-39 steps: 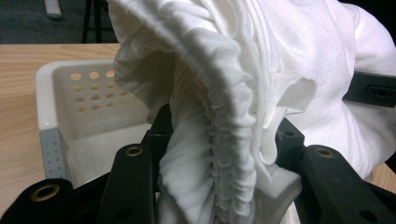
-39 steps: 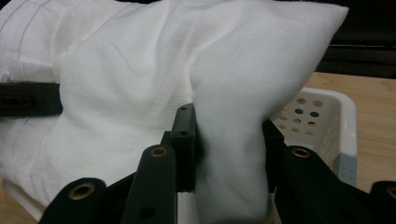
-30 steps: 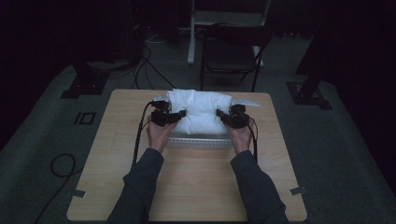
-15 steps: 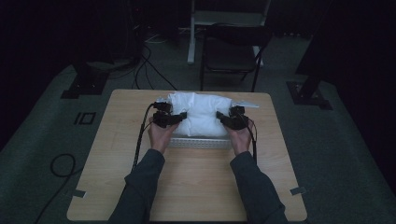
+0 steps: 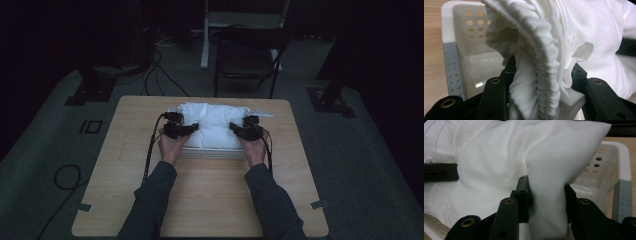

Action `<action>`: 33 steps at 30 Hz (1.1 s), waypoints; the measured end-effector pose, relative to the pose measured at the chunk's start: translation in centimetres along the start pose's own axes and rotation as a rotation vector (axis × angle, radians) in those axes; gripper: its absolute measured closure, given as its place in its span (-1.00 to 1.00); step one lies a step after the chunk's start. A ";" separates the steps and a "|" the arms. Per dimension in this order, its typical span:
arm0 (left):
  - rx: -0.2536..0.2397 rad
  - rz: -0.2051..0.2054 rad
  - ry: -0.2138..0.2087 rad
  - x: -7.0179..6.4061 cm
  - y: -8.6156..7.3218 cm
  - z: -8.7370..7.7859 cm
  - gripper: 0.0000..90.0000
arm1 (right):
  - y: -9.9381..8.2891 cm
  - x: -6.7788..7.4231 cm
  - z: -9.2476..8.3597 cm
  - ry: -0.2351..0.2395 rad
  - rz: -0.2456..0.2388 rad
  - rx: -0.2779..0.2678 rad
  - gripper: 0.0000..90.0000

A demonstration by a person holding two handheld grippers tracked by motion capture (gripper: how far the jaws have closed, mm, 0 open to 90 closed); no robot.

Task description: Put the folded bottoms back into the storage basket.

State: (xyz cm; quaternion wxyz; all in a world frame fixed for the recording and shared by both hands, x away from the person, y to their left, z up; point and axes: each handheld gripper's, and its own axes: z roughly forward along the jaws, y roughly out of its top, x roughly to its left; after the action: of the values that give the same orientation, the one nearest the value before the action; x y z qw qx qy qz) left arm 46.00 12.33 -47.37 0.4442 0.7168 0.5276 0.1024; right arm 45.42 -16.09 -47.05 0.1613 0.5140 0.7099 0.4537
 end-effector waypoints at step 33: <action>0.086 0.033 0.100 -0.5 -0.8 1.9 0.21 | -0.9 -0.6 1.4 -0.056 0.026 0.099 0.54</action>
State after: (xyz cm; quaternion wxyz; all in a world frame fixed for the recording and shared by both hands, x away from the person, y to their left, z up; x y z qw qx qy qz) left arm 46.47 10.91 -48.92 0.3845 0.7377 0.5413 0.1226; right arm 46.14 -15.95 -48.68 0.1495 0.5430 0.7199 0.4057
